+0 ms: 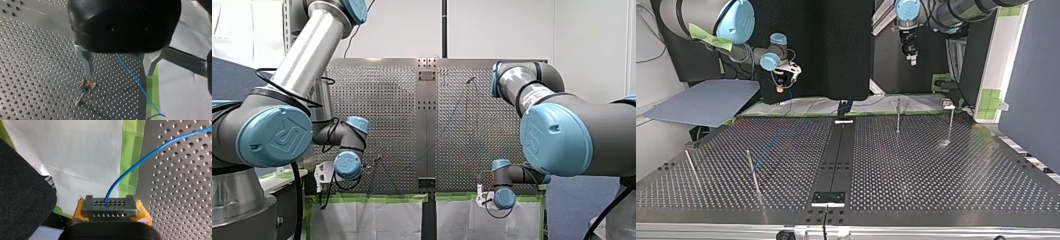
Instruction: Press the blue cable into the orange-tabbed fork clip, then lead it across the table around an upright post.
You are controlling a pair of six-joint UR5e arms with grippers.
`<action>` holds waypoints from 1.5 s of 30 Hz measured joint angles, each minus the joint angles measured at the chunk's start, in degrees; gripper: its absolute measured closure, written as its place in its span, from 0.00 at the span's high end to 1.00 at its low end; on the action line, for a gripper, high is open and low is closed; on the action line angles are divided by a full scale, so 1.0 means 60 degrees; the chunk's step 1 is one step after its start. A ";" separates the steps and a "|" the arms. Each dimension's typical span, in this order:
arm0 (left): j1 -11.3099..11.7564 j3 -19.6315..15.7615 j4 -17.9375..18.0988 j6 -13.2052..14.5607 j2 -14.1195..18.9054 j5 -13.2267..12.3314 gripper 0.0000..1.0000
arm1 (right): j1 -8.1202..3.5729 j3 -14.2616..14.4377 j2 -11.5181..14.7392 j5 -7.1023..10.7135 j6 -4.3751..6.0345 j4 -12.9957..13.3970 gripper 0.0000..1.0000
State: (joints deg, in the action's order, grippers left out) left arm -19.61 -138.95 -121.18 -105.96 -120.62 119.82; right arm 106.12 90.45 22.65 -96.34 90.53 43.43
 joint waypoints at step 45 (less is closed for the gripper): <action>0.1111 0.1686 0.0241 0.0814 -0.0557 -0.3810 1.00 | 0.0123 -0.0146 0.0003 -0.0014 -0.0217 -0.0280 0.01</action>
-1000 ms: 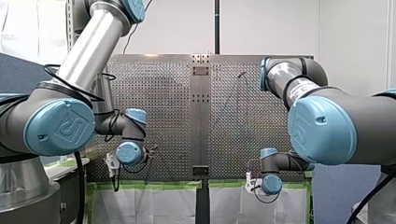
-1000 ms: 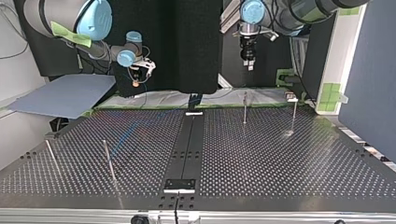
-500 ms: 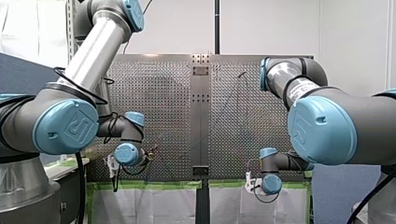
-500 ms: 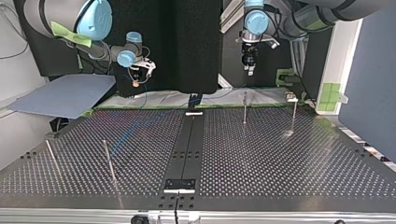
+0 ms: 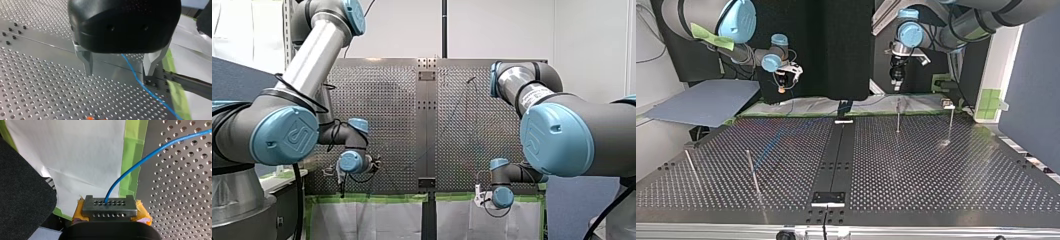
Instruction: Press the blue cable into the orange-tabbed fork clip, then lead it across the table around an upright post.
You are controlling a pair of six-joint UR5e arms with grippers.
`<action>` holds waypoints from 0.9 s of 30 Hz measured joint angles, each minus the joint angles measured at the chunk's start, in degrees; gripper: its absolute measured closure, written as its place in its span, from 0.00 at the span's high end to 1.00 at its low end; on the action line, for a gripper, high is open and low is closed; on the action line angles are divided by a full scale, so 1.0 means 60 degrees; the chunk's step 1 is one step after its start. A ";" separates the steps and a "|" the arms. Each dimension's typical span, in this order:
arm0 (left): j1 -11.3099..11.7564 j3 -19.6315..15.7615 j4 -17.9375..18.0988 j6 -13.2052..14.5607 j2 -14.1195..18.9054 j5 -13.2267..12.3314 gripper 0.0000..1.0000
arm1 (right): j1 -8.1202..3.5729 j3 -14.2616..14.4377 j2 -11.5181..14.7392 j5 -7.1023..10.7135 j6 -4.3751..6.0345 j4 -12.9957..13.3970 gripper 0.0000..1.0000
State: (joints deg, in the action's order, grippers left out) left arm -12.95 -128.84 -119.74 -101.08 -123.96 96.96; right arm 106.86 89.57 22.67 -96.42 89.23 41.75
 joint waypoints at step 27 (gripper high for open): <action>0.0560 0.0224 -0.0360 0.0734 0.0000 -0.0481 1.00 | 0.0056 -0.0062 0.0003 -0.0019 -0.0064 -0.0168 0.01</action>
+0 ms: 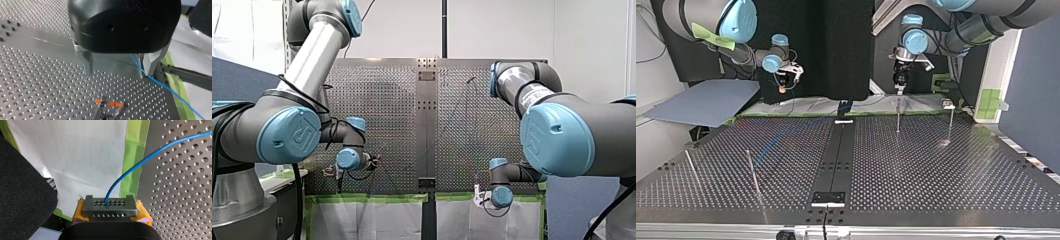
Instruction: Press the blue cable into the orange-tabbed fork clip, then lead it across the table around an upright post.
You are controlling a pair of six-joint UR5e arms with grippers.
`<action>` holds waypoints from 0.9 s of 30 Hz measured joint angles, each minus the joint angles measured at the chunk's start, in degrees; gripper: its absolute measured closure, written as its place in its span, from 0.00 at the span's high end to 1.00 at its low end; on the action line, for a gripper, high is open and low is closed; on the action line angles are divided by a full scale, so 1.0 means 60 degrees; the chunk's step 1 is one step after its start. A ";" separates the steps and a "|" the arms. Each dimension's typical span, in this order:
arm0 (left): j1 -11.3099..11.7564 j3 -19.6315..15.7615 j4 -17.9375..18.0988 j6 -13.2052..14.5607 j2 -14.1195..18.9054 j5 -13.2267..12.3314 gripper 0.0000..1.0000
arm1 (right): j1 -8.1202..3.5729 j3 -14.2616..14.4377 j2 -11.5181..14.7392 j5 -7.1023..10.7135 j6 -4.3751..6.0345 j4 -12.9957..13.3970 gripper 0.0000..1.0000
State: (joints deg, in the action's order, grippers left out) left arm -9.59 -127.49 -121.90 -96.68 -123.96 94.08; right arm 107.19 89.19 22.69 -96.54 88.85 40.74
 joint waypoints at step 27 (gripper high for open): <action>0.0167 0.0001 0.0019 0.0206 0.0009 0.0455 1.00 | 0.0042 -0.0009 -0.0005 -0.0035 -0.0084 -0.0097 0.01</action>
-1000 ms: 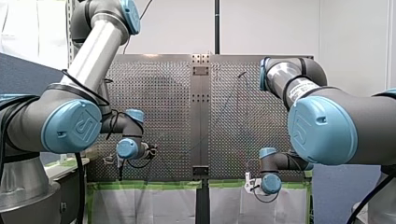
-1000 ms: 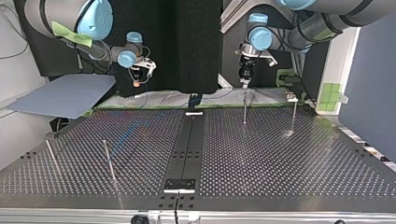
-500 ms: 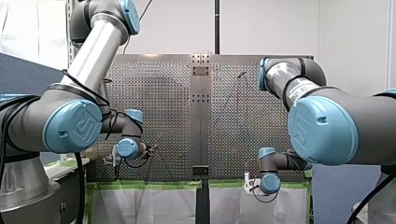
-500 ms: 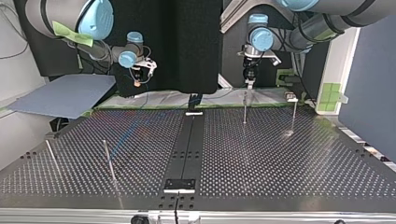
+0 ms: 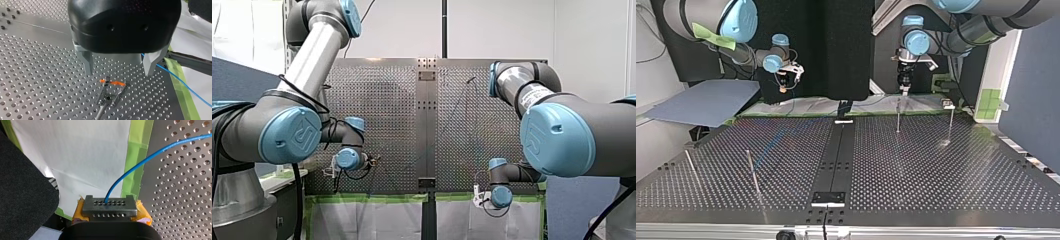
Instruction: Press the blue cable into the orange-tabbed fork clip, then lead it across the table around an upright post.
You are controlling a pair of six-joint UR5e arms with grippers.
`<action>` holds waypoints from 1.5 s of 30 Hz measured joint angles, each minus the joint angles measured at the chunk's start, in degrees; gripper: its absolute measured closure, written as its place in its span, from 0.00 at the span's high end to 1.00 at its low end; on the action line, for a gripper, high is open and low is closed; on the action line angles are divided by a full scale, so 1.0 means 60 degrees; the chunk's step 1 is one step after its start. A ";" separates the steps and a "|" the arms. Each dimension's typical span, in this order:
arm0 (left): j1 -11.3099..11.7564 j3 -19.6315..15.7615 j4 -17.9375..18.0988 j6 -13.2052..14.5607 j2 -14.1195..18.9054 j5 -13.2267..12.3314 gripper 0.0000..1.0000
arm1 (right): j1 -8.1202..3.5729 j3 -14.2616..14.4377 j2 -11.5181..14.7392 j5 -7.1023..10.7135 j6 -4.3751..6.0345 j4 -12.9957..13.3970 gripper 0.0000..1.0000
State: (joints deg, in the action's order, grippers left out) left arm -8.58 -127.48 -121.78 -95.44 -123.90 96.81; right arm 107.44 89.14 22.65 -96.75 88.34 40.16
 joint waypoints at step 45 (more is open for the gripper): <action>0.0236 0.1925 -0.1604 0.1616 -0.2281 0.1736 1.00 | 0.0001 -0.0010 0.0004 -0.0019 -0.0063 -0.0012 0.01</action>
State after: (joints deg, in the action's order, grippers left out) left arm -7.17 -115.93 -131.41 -85.74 -137.59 107.22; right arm 107.45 89.08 22.68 -96.87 87.97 40.09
